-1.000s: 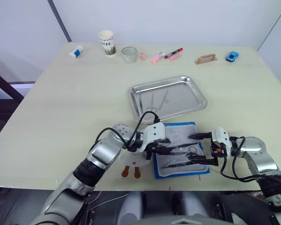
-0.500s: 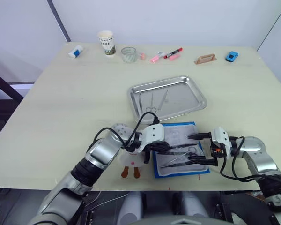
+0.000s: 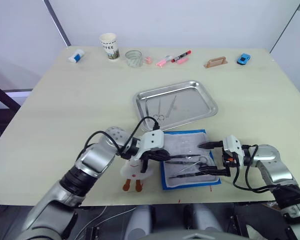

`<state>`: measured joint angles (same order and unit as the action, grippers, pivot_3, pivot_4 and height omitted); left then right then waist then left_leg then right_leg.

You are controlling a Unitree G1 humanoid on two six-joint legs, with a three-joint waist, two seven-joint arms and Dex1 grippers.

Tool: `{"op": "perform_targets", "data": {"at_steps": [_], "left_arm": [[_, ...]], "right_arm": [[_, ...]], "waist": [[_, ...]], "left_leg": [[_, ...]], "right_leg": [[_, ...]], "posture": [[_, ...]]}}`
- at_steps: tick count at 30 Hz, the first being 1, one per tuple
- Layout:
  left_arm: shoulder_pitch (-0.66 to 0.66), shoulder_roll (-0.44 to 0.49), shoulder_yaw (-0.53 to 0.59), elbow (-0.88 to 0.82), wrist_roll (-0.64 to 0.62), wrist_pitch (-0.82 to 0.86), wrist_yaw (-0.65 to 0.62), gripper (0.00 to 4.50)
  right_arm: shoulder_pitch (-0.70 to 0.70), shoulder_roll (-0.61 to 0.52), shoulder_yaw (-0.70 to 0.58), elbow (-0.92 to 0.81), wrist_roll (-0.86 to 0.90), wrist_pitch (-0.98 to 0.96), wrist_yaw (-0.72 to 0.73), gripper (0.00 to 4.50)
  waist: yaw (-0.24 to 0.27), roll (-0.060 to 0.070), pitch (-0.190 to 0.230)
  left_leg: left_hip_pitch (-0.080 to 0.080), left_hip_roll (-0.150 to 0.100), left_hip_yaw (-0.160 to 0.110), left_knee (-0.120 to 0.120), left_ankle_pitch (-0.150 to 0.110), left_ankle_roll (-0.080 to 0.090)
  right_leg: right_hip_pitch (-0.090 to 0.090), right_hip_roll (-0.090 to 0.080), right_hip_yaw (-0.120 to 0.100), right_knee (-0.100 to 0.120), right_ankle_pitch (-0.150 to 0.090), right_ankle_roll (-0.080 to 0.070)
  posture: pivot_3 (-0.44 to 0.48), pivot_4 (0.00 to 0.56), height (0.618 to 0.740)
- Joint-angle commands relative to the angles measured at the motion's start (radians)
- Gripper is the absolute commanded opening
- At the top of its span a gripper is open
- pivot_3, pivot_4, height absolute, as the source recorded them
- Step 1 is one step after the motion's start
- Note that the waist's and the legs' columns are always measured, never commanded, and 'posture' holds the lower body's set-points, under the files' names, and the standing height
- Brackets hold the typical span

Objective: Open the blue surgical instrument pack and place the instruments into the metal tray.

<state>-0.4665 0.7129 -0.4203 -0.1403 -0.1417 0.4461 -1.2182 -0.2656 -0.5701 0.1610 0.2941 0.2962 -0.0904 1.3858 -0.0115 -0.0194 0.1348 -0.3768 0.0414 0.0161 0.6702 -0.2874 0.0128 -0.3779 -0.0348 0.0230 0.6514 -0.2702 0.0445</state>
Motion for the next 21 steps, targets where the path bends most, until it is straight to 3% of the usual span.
{"op": "perform_targets", "data": {"at_steps": [1,10,21], "left_arm": [[0.005,0.028,0.035,-0.031,-0.01,0.008,-0.012,0.03],[0.044,0.094,0.093,-0.058,-0.044,0.015,-0.039,0.03],[0.173,0.204,0.246,-0.112,-0.125,0.012,-0.049,0.03]], "right_arm": [[0.013,0.002,0.034,0.044,-0.039,0.014,0.005,4.5],[0.001,0.007,0.039,0.059,-0.043,0.007,0.01,4.5],[-0.021,0.021,0.048,0.099,-0.048,-0.012,0.025,4.5]], "waist": [[0.0,0.0,0.0],[-0.002,0.0,0.0],[-0.004,0.0,0.0]], "left_leg": [[0.0,0.0,0.0,0.0,0.0,0.0],[0.0,0.0,0.0,0.0,0.0,0.0],[0.001,0.001,0.001,0.0,0.0,0.0]], "right_leg": [[0.0,0.0,0.0,0.0,0.0,0.0],[0.0,0.0,0.0,0.001,0.0,0.0],[0.0,0.0,0.001,0.001,0.0,0.0]], "posture": [[0.0,0.15,0.74],[0.0,0.15,0.74],[0.0,0.15,0.74]]}}
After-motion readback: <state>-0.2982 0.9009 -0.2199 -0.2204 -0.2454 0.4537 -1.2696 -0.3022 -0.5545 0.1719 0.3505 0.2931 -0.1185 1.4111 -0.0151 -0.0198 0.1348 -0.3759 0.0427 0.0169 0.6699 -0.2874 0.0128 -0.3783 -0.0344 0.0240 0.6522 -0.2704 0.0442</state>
